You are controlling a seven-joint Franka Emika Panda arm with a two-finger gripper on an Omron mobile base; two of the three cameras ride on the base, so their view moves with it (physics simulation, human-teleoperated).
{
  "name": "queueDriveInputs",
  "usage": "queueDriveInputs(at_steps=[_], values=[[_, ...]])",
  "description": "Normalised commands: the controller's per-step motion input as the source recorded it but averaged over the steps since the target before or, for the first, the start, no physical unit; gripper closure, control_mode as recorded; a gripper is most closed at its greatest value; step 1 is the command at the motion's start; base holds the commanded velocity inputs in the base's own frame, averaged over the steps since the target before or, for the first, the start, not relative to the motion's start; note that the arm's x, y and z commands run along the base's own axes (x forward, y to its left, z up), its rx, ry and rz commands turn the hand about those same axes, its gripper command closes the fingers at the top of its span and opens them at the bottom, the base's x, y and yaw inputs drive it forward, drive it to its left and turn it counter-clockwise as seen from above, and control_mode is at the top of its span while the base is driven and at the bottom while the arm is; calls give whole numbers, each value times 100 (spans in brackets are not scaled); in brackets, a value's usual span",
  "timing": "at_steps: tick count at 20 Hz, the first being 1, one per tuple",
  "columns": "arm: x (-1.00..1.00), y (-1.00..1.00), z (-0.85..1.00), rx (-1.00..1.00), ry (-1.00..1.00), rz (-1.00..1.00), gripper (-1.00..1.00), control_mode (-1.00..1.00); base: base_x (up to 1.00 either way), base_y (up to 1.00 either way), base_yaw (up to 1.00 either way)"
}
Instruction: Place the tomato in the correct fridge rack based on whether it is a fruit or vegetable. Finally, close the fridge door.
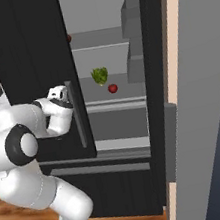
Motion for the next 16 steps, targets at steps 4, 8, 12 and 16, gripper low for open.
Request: queueDriveInputs(at_steps=[4, 8, 12, 16], values=[[22, 5, 15, -4, -6, 27, -100, -100, 0, 0, 0], [-3, 23, 79, -6, -18, 16, -100, -100, 0, 0, 0], [0, 43, 100, -4, -13, 11, -100, -100, 0, 0, 0], [0, 41, 100, -1, 1, 3, -100, -100, 0, 0, 0]])
